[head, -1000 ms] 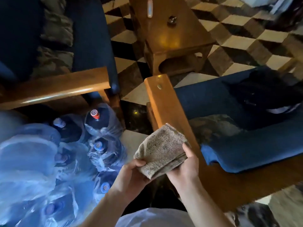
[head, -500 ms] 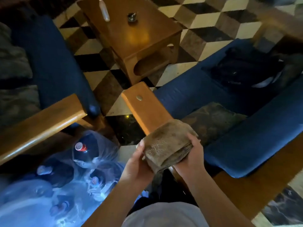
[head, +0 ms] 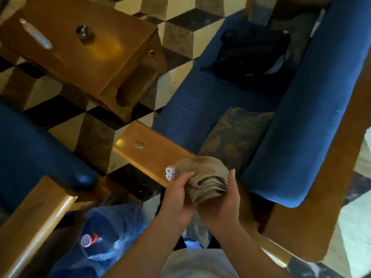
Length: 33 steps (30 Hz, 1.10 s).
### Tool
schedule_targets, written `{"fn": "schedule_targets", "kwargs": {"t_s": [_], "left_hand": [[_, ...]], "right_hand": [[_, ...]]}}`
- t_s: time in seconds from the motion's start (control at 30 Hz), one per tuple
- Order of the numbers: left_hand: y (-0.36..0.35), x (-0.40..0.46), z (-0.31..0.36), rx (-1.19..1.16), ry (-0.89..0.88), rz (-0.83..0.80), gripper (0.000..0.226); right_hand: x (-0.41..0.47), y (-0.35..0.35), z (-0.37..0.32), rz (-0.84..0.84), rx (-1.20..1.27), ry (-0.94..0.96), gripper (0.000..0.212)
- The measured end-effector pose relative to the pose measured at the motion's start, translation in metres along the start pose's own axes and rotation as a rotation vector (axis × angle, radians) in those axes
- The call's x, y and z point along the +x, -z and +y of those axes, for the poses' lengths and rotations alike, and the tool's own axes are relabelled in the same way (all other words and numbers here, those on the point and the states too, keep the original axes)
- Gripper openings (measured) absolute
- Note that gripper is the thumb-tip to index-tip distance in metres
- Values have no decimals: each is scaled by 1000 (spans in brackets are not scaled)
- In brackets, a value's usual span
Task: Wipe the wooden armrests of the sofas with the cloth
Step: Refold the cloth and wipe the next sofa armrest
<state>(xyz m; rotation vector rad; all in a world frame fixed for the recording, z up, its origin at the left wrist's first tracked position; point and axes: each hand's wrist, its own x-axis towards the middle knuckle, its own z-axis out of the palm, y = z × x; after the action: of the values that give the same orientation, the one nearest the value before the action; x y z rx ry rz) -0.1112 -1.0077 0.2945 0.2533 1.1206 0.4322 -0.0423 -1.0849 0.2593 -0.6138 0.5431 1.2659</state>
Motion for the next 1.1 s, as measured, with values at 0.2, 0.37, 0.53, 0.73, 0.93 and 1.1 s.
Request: {"fn": "schedule_targets", "kwargs": {"t_s": [0.2, 0.37, 0.53, 0.73, 0.93, 1.1], "left_hand": [[41, 29, 29, 164, 351, -125, 47], [56, 35, 48, 76, 488, -216, 35], [76, 34, 50, 190, 523, -222, 39], [102, 44, 30, 438, 485, -213, 55], [140, 56, -11, 709, 543, -288, 60], [154, 78, -29, 1066, 627, -338, 52]], "right_hand": [[20, -3, 20, 236, 127, 242, 75], [23, -24, 74, 240, 142, 327, 104], [19, -24, 104, 282, 141, 384, 102], [14, 18, 94, 420, 237, 383, 58], [3, 71, 99, 644, 233, 276, 45], [-7, 116, 95, 810, 88, 353, 34]]}}
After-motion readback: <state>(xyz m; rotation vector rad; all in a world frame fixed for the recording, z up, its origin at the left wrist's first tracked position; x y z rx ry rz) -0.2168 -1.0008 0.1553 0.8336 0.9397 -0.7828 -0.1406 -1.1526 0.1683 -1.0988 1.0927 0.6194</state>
